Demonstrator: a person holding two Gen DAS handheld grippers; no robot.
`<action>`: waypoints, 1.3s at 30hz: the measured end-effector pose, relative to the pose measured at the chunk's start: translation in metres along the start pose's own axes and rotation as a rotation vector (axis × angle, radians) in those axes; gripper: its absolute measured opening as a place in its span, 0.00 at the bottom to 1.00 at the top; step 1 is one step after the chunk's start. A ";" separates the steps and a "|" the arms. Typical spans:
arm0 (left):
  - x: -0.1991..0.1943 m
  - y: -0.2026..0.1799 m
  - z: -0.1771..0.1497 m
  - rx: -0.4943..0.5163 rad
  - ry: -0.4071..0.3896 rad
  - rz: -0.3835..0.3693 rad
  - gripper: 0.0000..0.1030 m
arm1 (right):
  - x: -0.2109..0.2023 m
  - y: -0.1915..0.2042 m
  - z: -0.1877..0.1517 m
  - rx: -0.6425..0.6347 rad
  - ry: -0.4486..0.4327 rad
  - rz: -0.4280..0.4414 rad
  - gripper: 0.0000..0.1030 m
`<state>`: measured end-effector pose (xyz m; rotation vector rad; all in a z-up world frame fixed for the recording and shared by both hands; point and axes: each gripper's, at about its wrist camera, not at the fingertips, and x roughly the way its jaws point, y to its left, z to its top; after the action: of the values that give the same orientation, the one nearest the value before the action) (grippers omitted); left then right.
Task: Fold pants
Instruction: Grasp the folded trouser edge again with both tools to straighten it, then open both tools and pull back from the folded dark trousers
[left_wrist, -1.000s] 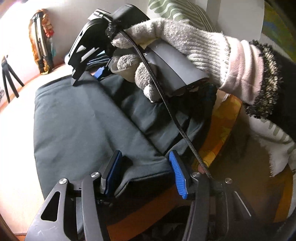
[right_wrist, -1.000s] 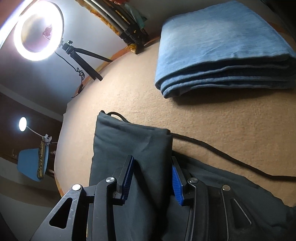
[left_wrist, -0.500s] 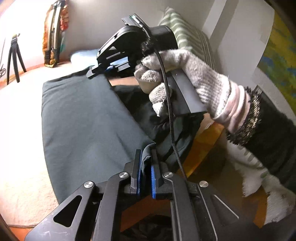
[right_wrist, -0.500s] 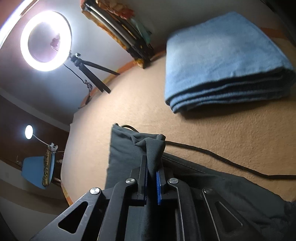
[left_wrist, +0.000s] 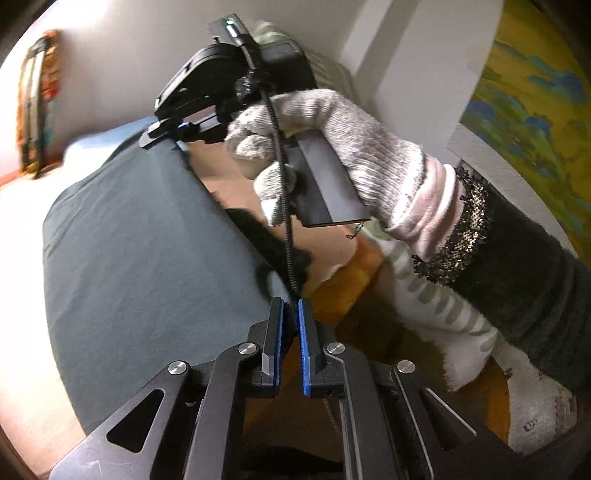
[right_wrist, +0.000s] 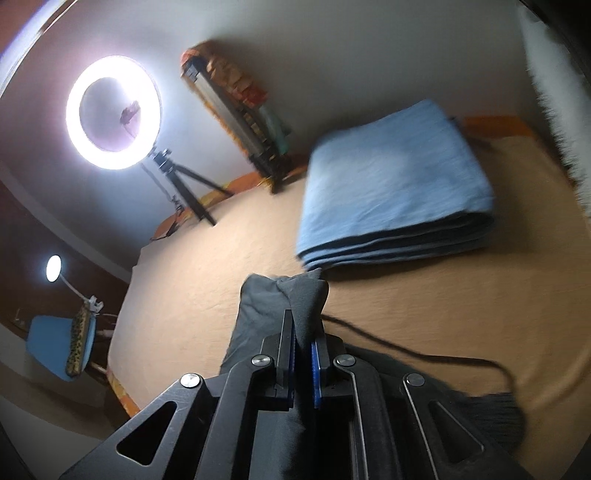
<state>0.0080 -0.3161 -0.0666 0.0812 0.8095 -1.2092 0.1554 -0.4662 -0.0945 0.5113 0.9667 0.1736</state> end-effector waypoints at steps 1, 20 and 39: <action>0.006 -0.005 0.003 0.009 0.002 -0.015 0.06 | -0.005 -0.005 0.000 0.004 -0.005 -0.011 0.04; 0.066 -0.033 0.016 0.066 0.071 -0.118 0.05 | -0.018 -0.085 0.004 0.003 0.017 -0.208 0.04; -0.024 0.039 -0.008 -0.038 0.046 0.084 0.34 | -0.077 -0.071 -0.042 -0.103 -0.083 -0.243 0.37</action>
<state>0.0342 -0.2779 -0.0719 0.1113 0.8612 -1.1155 0.0716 -0.5414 -0.0917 0.3006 0.9256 -0.0160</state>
